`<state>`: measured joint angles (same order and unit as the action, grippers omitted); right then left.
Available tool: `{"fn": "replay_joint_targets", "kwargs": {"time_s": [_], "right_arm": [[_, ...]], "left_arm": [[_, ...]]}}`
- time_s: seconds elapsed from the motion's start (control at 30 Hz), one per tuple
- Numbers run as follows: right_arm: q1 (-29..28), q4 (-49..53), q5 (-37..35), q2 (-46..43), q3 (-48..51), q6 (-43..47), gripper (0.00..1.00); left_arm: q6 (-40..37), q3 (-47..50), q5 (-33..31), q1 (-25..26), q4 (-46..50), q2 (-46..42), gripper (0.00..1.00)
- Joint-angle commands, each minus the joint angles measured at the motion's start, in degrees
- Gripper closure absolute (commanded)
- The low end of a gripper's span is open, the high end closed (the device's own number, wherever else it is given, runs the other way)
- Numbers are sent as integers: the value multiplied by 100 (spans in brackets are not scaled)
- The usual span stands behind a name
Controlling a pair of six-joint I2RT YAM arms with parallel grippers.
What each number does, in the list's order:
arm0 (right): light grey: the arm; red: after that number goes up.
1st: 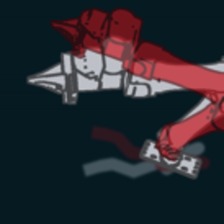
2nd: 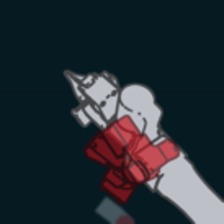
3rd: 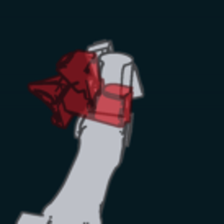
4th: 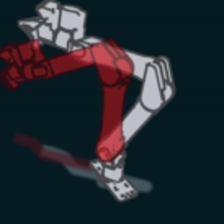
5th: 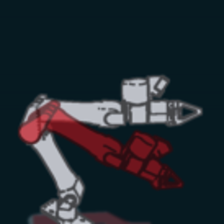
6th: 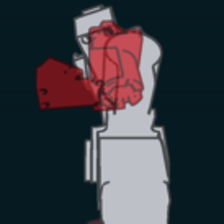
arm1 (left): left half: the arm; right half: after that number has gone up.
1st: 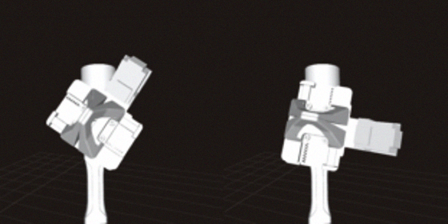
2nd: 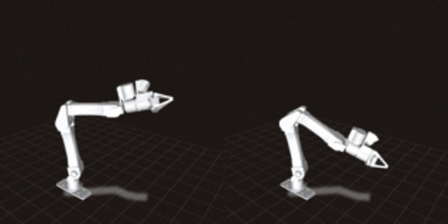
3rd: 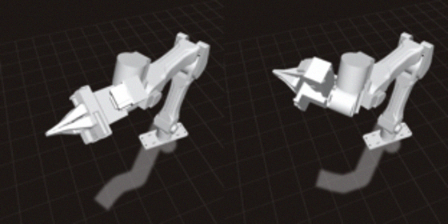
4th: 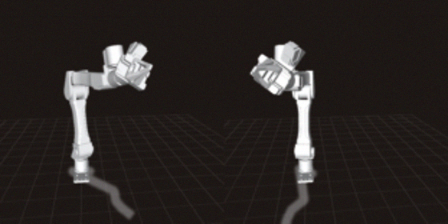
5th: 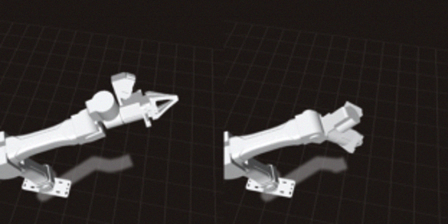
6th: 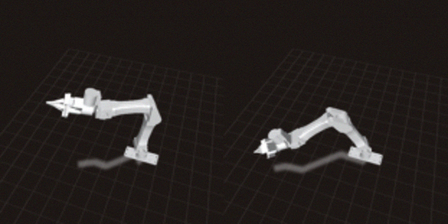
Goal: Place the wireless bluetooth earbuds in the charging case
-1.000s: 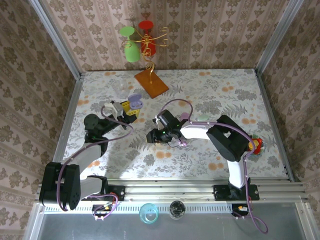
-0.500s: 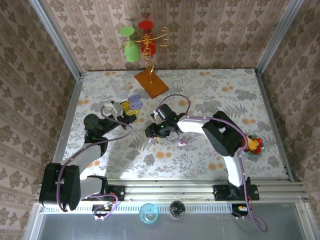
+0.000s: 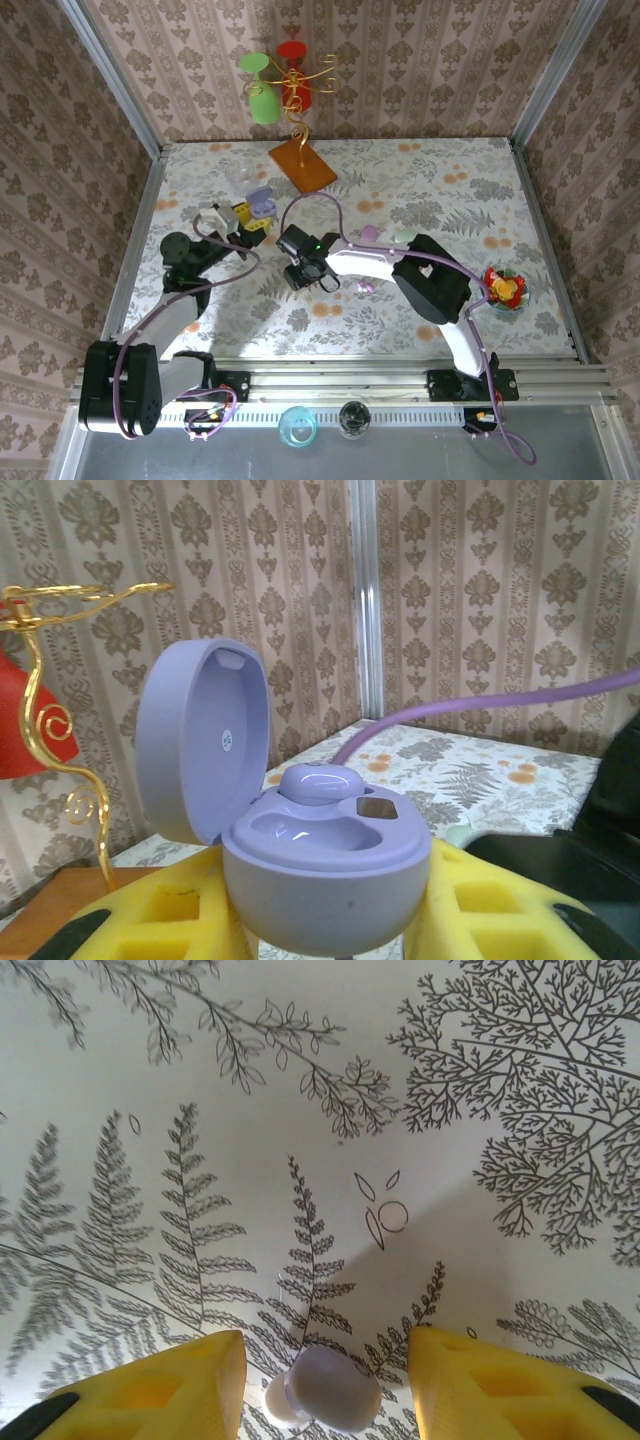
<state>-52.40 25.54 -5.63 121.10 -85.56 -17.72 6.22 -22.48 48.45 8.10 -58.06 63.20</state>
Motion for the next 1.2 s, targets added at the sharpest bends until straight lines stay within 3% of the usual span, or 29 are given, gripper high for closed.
{"fn": "replay_joint_targets", "kwargs": {"time_s": [0.0,0.4,0.8,1.03,1.17], "right_arm": [[-93,660,-1086,199,-207,351,52],[-115,856,-1661,-471,306,194,51],[18,63,-1082,-981,734,-234,50],[-182,266,-1275,-791,307,126,50],[-350,1018,-1865,-292,-389,294,53]], "left_arm": [[-81,21,-90,-85,75,-97,65],[-31,24,-28,-95,47,-115,65],[-67,42,-94,-235,157,-68,65],[52,42,50,-494,80,-27,65],[161,64,-8,-697,67,-42,65]]}}
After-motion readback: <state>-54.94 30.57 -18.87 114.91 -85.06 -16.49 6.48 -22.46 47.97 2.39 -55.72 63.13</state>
